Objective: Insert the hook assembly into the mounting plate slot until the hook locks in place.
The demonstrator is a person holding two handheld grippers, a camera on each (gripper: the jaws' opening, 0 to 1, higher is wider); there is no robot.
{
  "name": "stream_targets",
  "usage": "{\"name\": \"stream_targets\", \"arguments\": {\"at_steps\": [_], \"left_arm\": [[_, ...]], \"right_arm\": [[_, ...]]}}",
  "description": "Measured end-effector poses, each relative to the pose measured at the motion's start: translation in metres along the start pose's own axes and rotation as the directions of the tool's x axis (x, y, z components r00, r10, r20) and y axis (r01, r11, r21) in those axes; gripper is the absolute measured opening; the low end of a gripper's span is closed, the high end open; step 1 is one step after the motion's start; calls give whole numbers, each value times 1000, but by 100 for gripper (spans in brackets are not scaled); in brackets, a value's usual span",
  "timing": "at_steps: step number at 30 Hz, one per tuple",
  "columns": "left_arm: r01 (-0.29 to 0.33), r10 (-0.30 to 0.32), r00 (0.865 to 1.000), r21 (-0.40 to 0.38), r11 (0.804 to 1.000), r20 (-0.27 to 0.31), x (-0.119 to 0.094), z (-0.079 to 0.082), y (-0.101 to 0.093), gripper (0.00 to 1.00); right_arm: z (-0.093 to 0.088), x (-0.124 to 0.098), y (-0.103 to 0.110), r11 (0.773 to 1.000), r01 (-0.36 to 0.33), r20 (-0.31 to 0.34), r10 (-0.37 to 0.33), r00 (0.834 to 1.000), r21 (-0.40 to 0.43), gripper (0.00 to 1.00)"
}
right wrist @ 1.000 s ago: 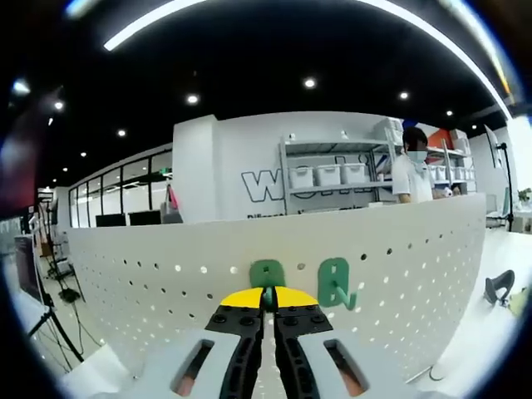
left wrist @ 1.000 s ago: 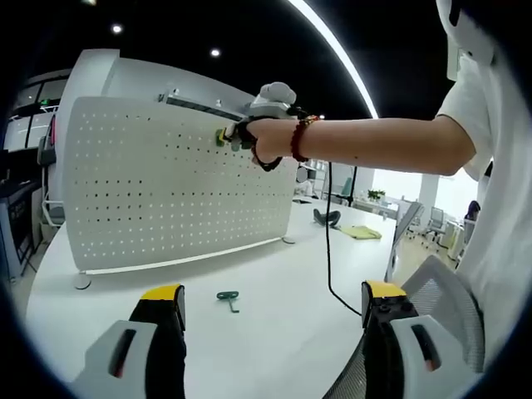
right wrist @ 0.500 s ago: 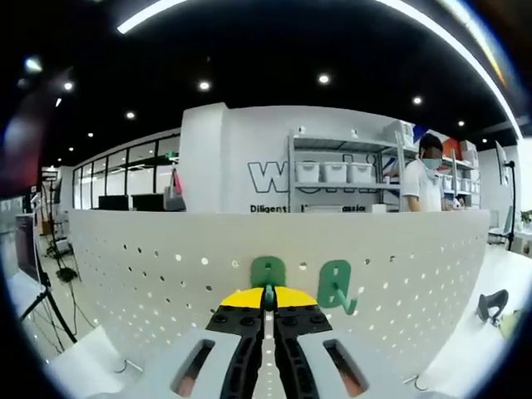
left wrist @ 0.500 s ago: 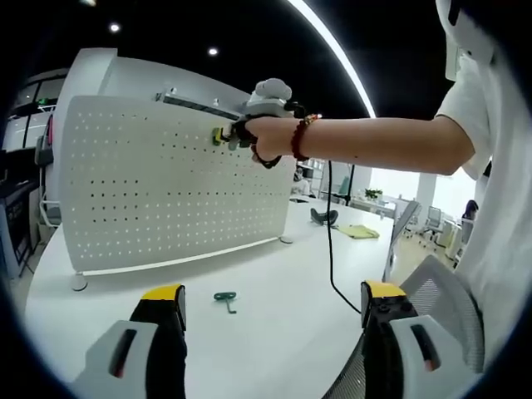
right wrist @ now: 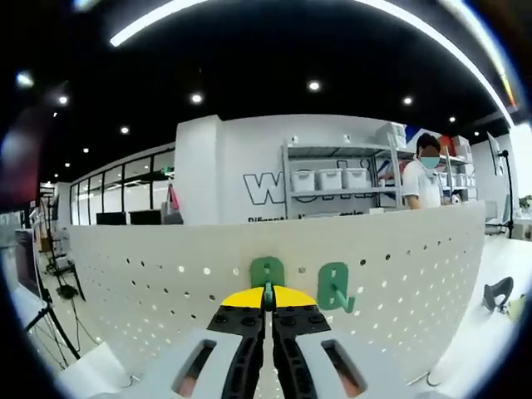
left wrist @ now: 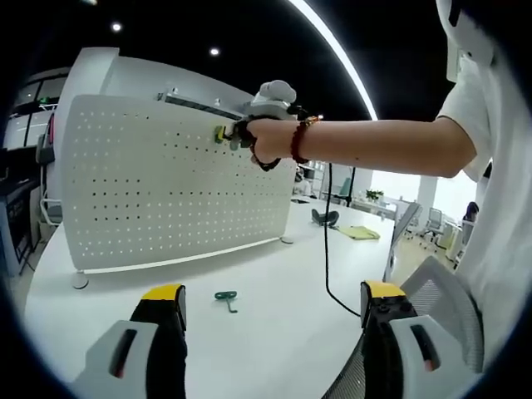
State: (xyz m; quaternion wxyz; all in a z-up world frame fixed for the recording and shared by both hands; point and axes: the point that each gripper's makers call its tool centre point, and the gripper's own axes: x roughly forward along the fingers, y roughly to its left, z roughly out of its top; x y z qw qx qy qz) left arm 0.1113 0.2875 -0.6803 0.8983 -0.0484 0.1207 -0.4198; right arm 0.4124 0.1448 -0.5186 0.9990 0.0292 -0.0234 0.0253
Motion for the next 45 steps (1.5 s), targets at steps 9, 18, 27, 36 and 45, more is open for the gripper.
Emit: {"name": "stream_targets", "arguments": {"at_steps": [9,18,27,36,45], "left_arm": [[1,-1,1000,-9,1000,4,0,-1,-1,89],[-7,8,1000,-10,1000,9,-3,1,3,88],[-8,8,1000,-15,1000,8,-3,-1,3,88],[-2,2,1000,-10,1000,7,-1,1,0,88],[4,-4,1000,4,1000,4,1,4,-4,87]], "right_arm": [[-10,0,-2,997,31,1,-31,1000,-69,0],[-14,2,1,997,33,33,-31,999,-71,0],[-18,9,0,991,31,-24,-35,999,-126,1],[-20,5,-1,998,-12,-41,9,999,-68,5],[-29,-10,-5,998,-38,-70,35,997,-50,8]]}}
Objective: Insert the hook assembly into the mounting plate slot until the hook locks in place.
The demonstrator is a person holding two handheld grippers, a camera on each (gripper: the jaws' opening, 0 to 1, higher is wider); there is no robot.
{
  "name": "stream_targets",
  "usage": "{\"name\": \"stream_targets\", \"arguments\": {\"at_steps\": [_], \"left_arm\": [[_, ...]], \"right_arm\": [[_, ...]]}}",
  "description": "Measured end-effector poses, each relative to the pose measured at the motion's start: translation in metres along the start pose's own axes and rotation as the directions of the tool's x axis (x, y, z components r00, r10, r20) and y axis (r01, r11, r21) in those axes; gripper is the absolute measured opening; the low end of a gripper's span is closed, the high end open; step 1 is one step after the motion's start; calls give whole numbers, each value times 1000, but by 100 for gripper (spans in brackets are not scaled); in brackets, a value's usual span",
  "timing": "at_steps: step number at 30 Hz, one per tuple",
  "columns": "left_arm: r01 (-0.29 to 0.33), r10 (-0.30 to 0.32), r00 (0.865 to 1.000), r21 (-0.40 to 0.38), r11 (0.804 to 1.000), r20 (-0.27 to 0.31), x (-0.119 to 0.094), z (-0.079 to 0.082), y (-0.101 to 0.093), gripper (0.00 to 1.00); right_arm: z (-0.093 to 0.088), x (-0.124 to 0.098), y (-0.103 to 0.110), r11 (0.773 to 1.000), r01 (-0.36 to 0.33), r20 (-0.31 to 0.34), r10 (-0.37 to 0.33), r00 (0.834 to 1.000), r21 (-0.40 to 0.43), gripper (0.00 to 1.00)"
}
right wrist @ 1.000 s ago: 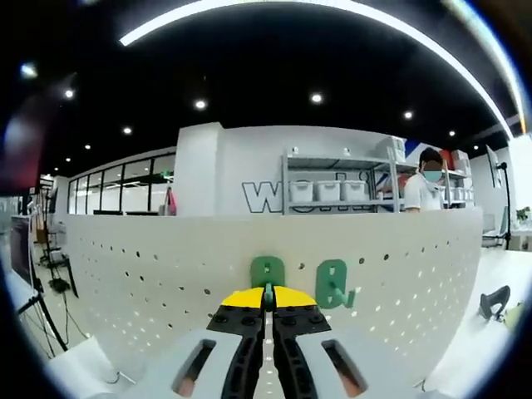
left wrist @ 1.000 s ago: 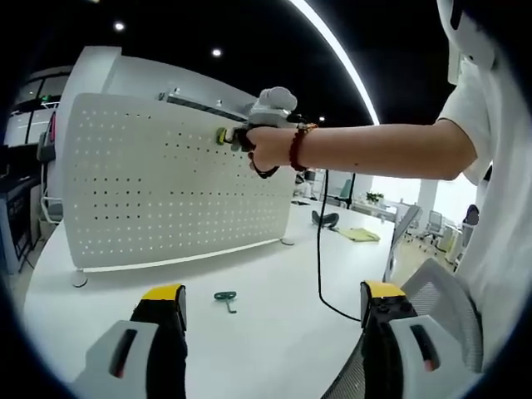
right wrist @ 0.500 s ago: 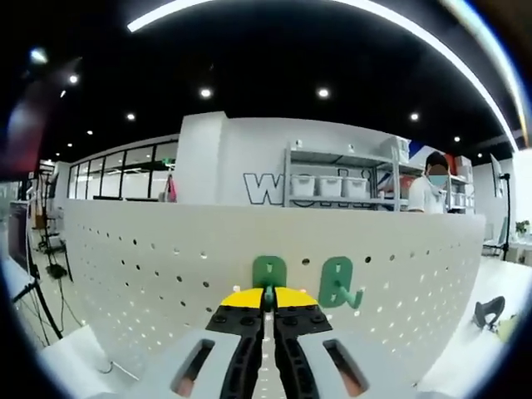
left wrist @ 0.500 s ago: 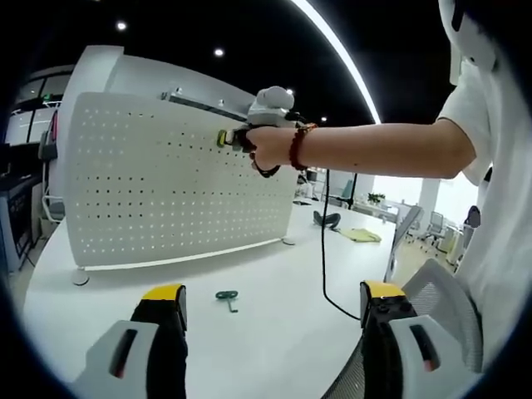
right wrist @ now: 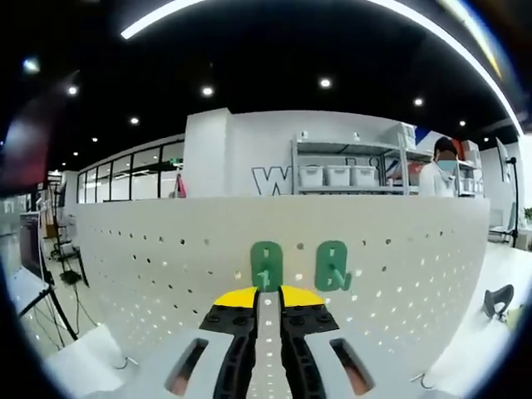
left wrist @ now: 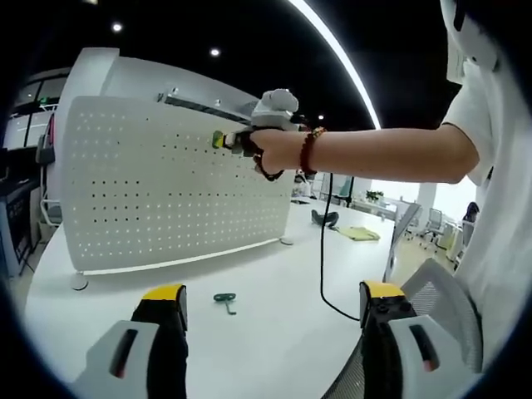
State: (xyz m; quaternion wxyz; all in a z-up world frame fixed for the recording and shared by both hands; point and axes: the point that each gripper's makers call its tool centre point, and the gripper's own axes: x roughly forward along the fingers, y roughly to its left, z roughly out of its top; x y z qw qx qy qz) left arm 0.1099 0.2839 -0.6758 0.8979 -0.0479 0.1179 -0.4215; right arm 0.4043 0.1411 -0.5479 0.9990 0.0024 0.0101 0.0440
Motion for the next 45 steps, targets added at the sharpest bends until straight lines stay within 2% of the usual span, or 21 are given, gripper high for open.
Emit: {"name": "stream_targets", "arguments": {"at_steps": [7,18,27,34,38,45], "left_arm": [[-2,2,1000,3,1000,-5,1,0,-2,87],[-11,11,1000,5,1000,-14,2,-3,-3,85],[-19,19,999,2,1000,-29,-1,-8,-4,84],[-19,20,999,14,1000,-49,-1,-11,-4,83],[-19,20,999,20,1000,-50,2,-9,0,79],[-21,28,995,66,998,-97,12,-13,10,73]], "right_arm": [[-7,-14,-1,1000,-23,-8,23,1000,-1,9],[-37,-32,6,995,-95,-58,95,994,1,8],[-62,-50,18,984,-179,-97,180,979,12,8],[-85,-67,20,977,-213,-138,214,967,20,8],[-95,-76,19,972,-234,-152,235,960,28,9],[-109,-92,19,963,-267,-176,270,947,44,9]]}}
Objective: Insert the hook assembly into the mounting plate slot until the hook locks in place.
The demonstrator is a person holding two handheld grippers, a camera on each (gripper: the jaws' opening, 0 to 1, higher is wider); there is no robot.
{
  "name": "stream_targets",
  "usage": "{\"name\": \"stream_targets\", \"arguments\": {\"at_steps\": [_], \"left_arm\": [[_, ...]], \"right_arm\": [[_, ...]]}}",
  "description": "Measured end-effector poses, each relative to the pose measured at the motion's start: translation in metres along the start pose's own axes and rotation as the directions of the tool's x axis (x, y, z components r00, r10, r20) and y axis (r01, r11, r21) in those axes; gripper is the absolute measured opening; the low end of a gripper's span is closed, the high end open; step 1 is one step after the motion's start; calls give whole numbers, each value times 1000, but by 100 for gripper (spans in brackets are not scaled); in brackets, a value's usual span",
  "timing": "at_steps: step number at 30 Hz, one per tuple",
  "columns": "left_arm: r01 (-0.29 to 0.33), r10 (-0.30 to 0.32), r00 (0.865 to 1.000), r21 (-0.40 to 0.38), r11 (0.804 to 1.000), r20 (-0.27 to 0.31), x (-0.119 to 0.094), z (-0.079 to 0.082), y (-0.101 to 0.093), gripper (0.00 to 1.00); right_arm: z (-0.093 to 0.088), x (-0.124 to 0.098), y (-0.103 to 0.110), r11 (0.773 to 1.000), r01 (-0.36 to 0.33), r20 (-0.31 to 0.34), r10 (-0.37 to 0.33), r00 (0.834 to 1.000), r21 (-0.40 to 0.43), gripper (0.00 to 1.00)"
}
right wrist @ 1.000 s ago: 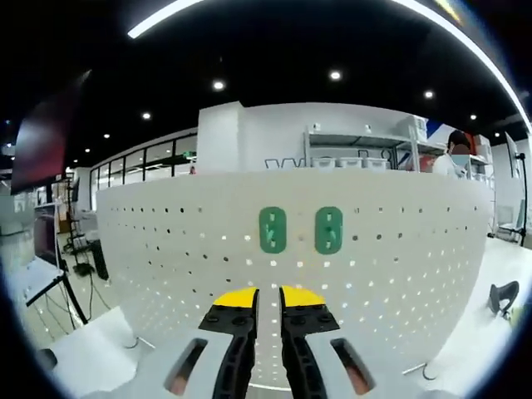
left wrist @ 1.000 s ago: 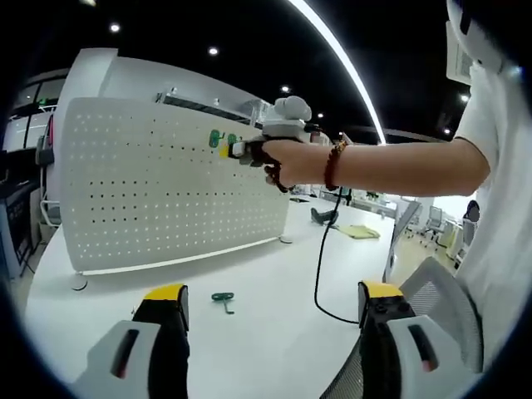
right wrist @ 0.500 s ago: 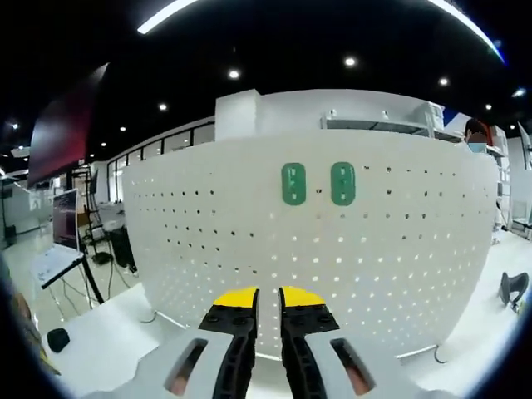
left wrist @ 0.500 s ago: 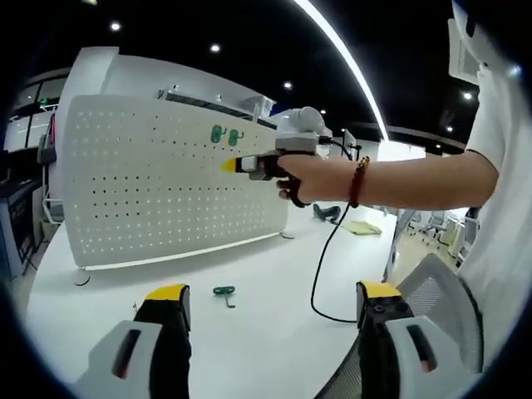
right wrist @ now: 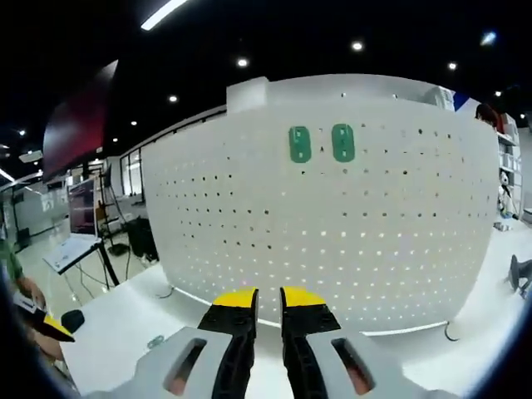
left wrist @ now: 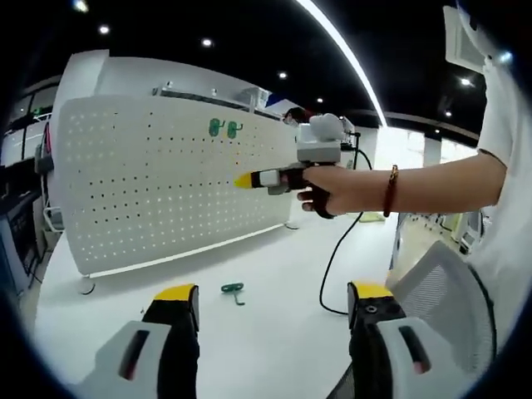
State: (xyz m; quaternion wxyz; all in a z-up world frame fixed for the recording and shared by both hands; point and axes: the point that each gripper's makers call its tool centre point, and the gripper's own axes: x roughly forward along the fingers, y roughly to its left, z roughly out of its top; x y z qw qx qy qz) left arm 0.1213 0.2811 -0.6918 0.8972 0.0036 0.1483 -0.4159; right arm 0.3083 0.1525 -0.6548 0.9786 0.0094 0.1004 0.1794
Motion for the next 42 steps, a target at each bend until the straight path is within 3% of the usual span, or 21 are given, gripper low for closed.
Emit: {"name": "stream_targets", "arguments": {"at_steps": [21,42], "left_arm": [[-10,16,993,49,999,-118,28,-17,19,62],[-8,36,975,126,992,-217,54,-32,32,55]], "right_arm": [[-60,-38,6,997,-57,-87,62,994,49,12],[-82,-66,12,990,-90,-113,102,988,105,13]]}}
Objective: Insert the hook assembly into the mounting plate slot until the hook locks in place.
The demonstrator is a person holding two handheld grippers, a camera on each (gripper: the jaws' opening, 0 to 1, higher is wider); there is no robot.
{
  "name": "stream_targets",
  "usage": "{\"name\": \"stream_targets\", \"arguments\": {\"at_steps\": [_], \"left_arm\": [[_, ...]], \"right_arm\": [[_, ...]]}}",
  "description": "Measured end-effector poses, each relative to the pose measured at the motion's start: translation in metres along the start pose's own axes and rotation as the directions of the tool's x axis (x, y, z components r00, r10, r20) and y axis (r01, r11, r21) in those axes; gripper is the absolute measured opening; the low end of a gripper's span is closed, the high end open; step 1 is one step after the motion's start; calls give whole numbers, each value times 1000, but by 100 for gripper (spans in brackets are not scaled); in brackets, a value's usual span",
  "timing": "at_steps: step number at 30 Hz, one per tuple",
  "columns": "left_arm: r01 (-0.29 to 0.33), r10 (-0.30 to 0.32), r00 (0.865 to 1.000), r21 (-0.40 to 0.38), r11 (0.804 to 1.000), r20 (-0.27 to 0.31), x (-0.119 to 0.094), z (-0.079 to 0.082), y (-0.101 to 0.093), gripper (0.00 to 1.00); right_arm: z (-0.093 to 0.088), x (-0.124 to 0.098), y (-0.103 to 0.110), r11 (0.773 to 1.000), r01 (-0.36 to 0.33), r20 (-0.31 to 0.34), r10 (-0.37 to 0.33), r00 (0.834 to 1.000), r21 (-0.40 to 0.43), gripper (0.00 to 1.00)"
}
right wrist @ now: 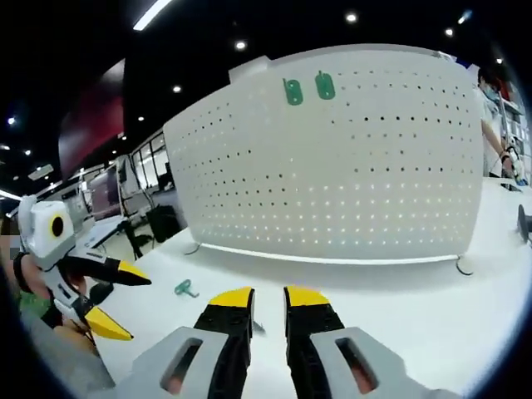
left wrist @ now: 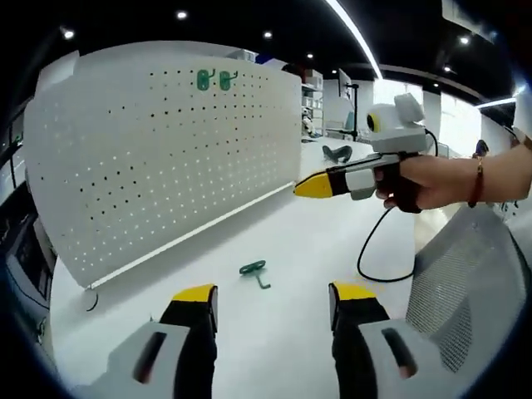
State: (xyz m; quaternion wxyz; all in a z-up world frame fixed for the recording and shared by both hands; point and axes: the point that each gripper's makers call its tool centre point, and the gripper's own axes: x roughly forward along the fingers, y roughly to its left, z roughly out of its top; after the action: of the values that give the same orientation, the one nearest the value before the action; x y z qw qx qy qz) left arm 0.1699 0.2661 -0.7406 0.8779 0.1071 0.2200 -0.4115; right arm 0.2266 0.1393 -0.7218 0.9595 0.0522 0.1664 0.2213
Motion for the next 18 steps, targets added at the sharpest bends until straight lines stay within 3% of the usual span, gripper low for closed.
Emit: {"name": "stream_targets", "arguments": {"at_steps": [11,18], "left_arm": [[5,-3,999,43,999,-53,20,-3,7,50],[25,-21,997,41,999,-76,32,-6,11,48]], "right_arm": [[-10,-10,-8,1000,-2,-15,2,1000,21,13],[-26,-15,-10,998,6,-37,-4,999,55,13]]}}
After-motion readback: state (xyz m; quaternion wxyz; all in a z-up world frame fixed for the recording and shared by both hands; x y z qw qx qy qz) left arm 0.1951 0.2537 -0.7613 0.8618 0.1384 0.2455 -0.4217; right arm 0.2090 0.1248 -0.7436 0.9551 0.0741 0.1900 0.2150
